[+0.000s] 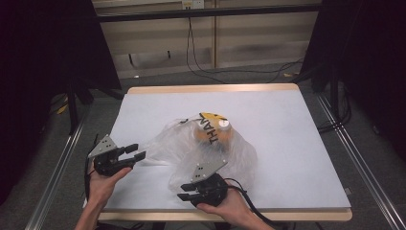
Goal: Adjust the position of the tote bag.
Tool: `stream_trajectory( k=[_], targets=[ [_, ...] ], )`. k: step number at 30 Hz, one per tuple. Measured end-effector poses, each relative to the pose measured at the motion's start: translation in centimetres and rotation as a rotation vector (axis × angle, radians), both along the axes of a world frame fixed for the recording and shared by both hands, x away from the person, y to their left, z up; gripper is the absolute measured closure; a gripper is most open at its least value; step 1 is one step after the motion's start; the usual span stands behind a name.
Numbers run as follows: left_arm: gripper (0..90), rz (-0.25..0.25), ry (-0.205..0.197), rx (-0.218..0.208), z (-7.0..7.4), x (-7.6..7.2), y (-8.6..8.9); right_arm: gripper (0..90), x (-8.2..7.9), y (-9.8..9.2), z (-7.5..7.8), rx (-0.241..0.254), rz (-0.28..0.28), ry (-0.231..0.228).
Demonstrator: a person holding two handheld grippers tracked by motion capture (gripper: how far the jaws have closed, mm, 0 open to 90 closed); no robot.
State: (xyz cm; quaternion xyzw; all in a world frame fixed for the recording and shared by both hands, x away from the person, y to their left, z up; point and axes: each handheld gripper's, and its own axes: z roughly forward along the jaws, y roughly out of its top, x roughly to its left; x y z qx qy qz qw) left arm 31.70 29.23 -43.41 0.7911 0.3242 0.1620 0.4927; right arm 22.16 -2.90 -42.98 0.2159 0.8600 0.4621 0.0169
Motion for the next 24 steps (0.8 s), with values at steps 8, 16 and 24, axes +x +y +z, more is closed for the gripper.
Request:
stream_trajectory(
  k=[8,16,24],
  targets=[
    [43.6,0.008,0.065,0.062,-1.5,3.0,-0.5,61.6,0.9,1.5,-1.4,-0.060,-0.026,0.021],
    [43.5,0.040,0.105,0.098,-3.0,3.1,1.0,56.3,1.2,2.3,-3.2,-0.108,-0.036,0.033],
    [51.5,-0.007,0.165,0.143,-4.2,3.1,0.7,54.0,1.6,2.5,-4.7,-0.168,-0.038,0.024]
  ],
)
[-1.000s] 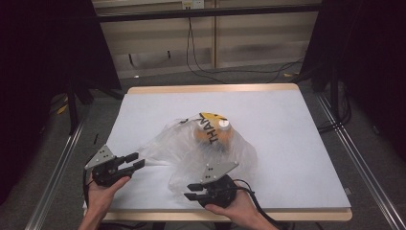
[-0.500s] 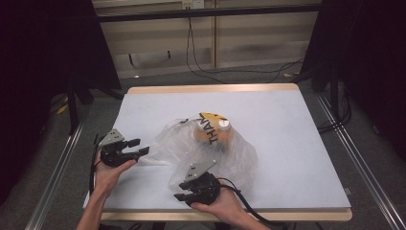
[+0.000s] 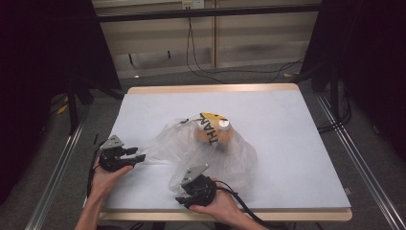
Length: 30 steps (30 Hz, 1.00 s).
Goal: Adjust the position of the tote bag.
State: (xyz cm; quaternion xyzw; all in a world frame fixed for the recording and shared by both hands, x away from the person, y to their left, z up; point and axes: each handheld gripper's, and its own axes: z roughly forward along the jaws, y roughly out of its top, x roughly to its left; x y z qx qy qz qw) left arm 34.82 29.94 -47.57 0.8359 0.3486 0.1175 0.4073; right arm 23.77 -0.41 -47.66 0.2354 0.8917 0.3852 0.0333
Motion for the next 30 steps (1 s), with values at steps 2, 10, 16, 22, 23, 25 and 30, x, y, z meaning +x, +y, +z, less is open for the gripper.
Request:
stream_trajectory(
  k=[2,10,16,22,23,25,30],
  targets=[
    [51.2,-0.017,0.012,0.013,-0.2,0.0,-0.2,55.4,-0.1,0.1,-0.1,-0.013,-0.001,-0.012],
    [68.7,-0.028,0.029,0.027,-0.7,0.1,-0.5,72.3,-0.5,0.0,0.0,-0.042,-0.005,-0.045],
    [80.2,-0.047,0.050,-0.011,-0.8,0.1,-0.5,86.8,0.0,-0.5,0.1,-0.038,-0.005,-0.010],
    [83.8,-0.051,0.042,-0.051,-0.3,-0.1,-0.3,88.6,0.0,-0.9,0.3,-0.011,0.018,-0.024],
    [84.2,-0.055,0.043,-0.064,-0.2,-0.2,-0.2,88.6,-0.1,-1.0,0.5,-0.008,0.026,-0.033],
    [84.5,-0.060,0.039,-0.078,-0.1,-0.3,-0.2,88.9,-0.4,-1.2,0.9,0.029,0.048,-0.068],
    [84.7,-0.069,0.020,-0.091,0.4,-0.6,-0.2,89.8,-0.4,-1.9,1.8,0.064,0.046,-0.074]
  ],
)
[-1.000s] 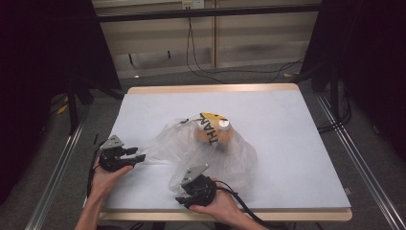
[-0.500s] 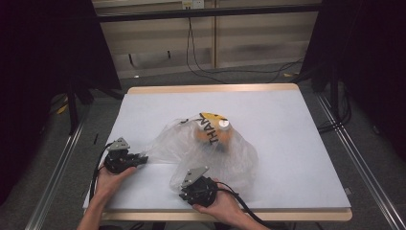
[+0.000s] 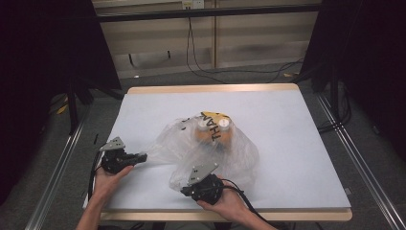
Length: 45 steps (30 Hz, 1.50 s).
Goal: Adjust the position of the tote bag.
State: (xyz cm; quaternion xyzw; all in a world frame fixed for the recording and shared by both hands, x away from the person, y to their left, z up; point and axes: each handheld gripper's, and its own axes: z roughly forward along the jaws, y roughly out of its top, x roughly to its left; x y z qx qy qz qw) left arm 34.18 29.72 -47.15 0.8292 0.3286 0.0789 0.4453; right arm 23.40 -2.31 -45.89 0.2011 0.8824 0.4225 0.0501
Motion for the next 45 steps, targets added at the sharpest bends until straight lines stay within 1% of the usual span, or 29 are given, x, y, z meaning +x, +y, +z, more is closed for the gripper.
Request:
stream_trajectory(
  k=[1,2,4,6,7,8,10,12,13,17,18,21,23,24,26,27,28,30,31,32,33,34,36,37,38,41,42,43,45],
  targets=[
    [84.8,0.000,0.000,0.000,0.0,0.0,0.0,89.8,0.0,0.0,0.0,0.000,0.000,0.000],
    [84.9,-0.007,-0.008,-0.018,0.3,-0.1,0.0,89.9,0.1,-0.2,0.1,0.014,0.004,-0.009],
    [84.9,-0.008,-0.011,-0.028,0.4,-0.2,-0.1,89.9,0.2,-0.3,0.3,0.017,0.004,-0.011],
    [85.1,-0.016,-0.023,-0.050,0.9,-0.4,-0.3,90.0,0.1,-0.5,0.8,0.040,0.003,-0.013],
    [85.2,-0.016,-0.023,-0.050,0.9,-0.4,-0.3,90.0,0.1,-0.5,0.8,0.040,0.003,-0.013],
    [85.2,-0.014,-0.034,-0.068,1.2,-0.6,-0.4,90.0,0.0,-0.7,1.3,0.057,0.003,-0.028],
    [85.2,-0.016,-0.040,-0.077,1.4,-0.7,-0.4,90.0,-0.1,-0.9,1.8,0.085,0.016,-0.047],
    [85.2,-0.014,-0.042,-0.092,1.6,-0.8,-0.5,90.0,-0.1,-1.0,2.0,0.093,0.022,-0.052],
    [85.3,-0.012,-0.043,-0.119,1.8,-1.0,-0.6,90.0,-0.1,-1.3,2.6,0.107,0.023,-0.066],
    [85.4,-0.014,-0.063,-0.122,2.2,-1.1,-0.8,90.0,0.1,-2.0,3.4,0.135,0.008,-0.072],
    [85.4,-0.021,-0.068,-0.135,2.5,-1.3,-0.9,90.0,0.2,-2.2,3.5,0.137,0.002,-0.074],
    [85.4,-0.020,-0.080,-0.129,2.8,-1.3,-0.9,90.0,0.4,-2.6,3.8,0.145,-0.006,-0.081],
    [85.4,-0.011,-0.088,-0.146,3.0,-1.4,-0.7,90.0,0.6,-3.0,4.3,0.165,-0.013,-0.089],
    [85.5,-0.010,-0.091,-0.146,3.1,-1.4,-0.6,90.0,0.7,-3.4,4.8,0.180,-0.021,-0.094],
    [85.5,-0.002,-0.098,-0.161,3.4,-1.5,-0.5,90.0,0.7,-3.5,5.0,0.186,-0.023,-0.096],
    [85.5,-0.007,-0.100,-0.164,3.5,-1.5,-0.4,90.0,0.8,-3.7,5.2,0.193,-0.025,-0.101],
    [85.6,0.000,-0.108,-0.179,3.8,-1.6,-0.3,90.0,0.8,-3.8,5.3,0.199,-0.027,-0.099],
    [85.6,-0.005,-0.131,-0.193,4.5,-1.8,-0.2,90.0,0.9,-4.2,5.9,0.217,-0.033,-0.102],
    [85.7,-0.005,-0.131,-0.193,4.5,-1.8,-0.2,90.0,0.9,-4.2,5.9,0.217,-0.033,-0.102],
    [85.7,-0.007,-0.137,-0.196,4.8,-1.8,-0.3,90.0,1.0,-4.5,6.4,0.235,-0.036,-0.103],
    [85.7,0.000,-0.137,-0.196,4.9,-1.9,-0.3,90.0,1.0,-4.5,6.4,0.235,-0.036,-0.103],
    [85.7,-0.006,-0.139,-0.212,5.2,-1.9,-0.4,90.0,1.0,-4.6,6.5,0.239,-0.038,-0.104],
    [85.7,-0.004,-0.156,-0.207,5.6,-2.0,-0.4,90.0,1.0,-4.9,7.1,0.249,-0.044,-0.115],
    [85.7,-0.008,-0.155,-0.219,5.7,-2.0,-0.5,90.0,1.0,-5.0,7.3,0.252,-0.046,-0.123],
    [85.7,-0.004,-0.160,-0.224,6.0,-2.0,-0.6,90.0,1.0,-5.1,7.4,0.250,-0.056,-0.128],
    [85.7,-0.001,-0.163,-0.224,6.2,-1.9,-0.6,90.0,1.1,-5.1,7.2,0.248,-0.058,-0.127],
    [85.7,-0.002,-0.168,-0.223,6.5,-2.0,-0.7,90.0,1.2,-5.3,7.4,0.254,-0.062,-0.127],
    [85.7,-0.001,-0.172,-0.240,6.7,-1.9,-0.6,90.0,1.3,-5.4,7.6,0.265,-0.065,-0.123],
    [85.7,0.001,-0.174,-0.244,6.9,-1.9,-0.5,90.0,1.3,-5.7,8.1,0.280,-0.073,-0.137]
  ],
)
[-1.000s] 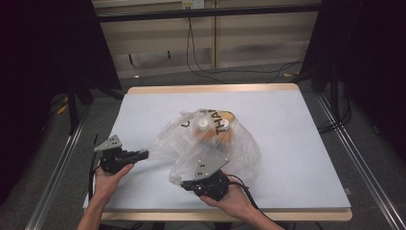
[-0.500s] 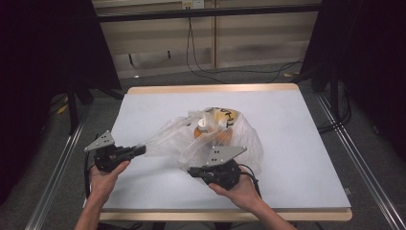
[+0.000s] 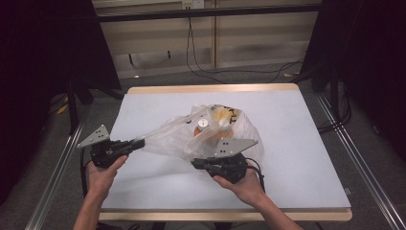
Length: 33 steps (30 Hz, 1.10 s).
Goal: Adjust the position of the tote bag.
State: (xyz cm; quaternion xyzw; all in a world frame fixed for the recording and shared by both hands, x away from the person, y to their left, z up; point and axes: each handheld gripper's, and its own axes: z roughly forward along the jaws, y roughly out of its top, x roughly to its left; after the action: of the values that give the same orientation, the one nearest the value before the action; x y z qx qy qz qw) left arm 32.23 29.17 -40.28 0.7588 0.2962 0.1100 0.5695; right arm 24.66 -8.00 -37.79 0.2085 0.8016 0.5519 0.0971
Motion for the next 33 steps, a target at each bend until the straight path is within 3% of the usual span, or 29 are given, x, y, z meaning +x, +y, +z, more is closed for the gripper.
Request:
stream_trajectory(
  k=[4,5,8,14,17,22,26,27,29,33],
  targets=[
    [85.7,0.002,-0.018,-0.018,0.6,0.3,-0.1,90.0,0.1,-0.5,0.6,0.027,-0.014,-0.007],
    [85.8,0.011,-0.026,0.013,0.9,0.2,-0.3,90.0,0.2,-1.0,1.0,0.041,-0.027,-0.011],
    [85.8,0.002,-0.042,0.009,1.5,0.4,-0.9,90.0,0.3,-1.5,1.5,0.057,-0.038,-0.020],
    [85.9,-0.022,-0.053,0.062,3.0,1.2,-1.8,90.0,0.7,-2.4,3.1,0.078,-0.062,-0.051],
    [85.9,-0.025,-0.068,0.055,4.2,1.4,-1.8,90.0,1.3,-3.2,4.3,0.084,-0.083,-0.066],
    [85.9,-0.027,-0.064,0.037,4.5,1.6,-1.8,90.0,2.3,-4.6,5.5,0.104,-0.127,-0.081],
    [85.9,-0.015,-0.061,0.047,4.8,1.7,-1.6,90.0,2.5,-5.5,6.5,0.119,-0.151,-0.101],
    [85.9,-0.007,-0.065,0.068,5.0,1.8,-1.6,90.0,2.5,-5.8,6.9,0.122,-0.161,-0.109],
    [86.0,-0.003,-0.063,0.050,5.5,1.9,-1.5,90.0,2.6,-6.7,8.0,0.131,-0.182,-0.126],
    [86.0,0.004,-0.071,0.043,6.1,2.0,-1.4,90.0,3.1,-7.5,8.8,0.127,-0.207,-0.133]
  ],
)
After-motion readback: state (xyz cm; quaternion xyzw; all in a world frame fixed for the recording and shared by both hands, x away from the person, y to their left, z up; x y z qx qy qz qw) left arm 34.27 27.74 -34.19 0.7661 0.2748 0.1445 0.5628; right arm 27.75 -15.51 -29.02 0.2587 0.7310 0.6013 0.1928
